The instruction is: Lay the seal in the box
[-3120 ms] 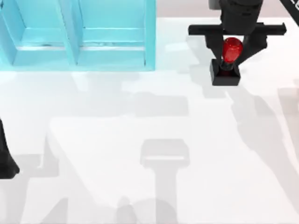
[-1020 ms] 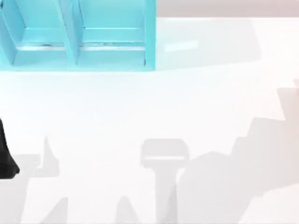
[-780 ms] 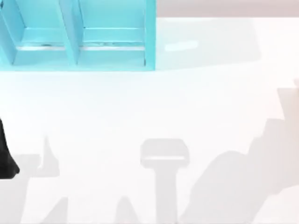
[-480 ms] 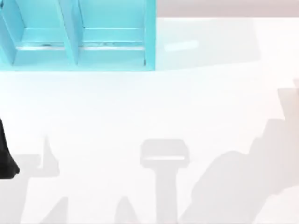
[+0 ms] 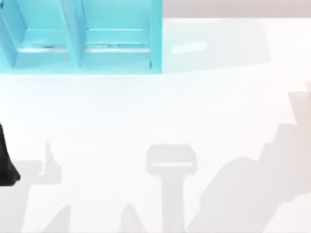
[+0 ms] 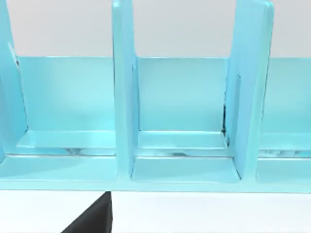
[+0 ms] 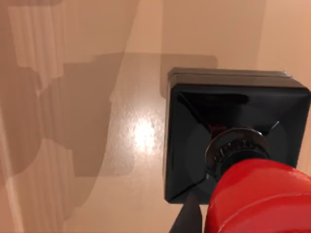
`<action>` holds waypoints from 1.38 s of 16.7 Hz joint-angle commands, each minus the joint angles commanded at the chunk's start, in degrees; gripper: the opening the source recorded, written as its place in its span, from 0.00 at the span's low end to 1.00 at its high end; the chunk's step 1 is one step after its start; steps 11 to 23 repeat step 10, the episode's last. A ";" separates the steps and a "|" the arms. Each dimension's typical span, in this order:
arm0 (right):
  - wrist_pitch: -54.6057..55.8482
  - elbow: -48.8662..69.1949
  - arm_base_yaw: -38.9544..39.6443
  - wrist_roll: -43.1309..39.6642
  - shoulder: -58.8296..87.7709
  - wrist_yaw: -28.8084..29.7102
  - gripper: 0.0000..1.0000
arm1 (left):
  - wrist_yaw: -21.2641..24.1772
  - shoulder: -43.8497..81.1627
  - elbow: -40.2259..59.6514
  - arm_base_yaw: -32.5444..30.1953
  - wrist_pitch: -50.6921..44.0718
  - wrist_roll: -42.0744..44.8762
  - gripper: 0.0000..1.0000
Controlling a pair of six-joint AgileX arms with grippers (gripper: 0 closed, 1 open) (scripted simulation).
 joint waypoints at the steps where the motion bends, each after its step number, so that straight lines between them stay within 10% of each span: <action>1: 0.00 0.00 0.00 0.00 0.00 0.00 0.75 | 0.00 0.00 0.00 0.00 0.00 0.00 1.00; 5: 0.00 0.00 0.00 0.00 0.00 0.00 1.00 | 0.00 0.00 0.00 0.00 0.00 0.00 1.00; 23: 0.00 0.00 0.00 0.00 0.00 0.00 1.00 | 0.00 0.00 0.00 0.00 0.00 0.00 1.00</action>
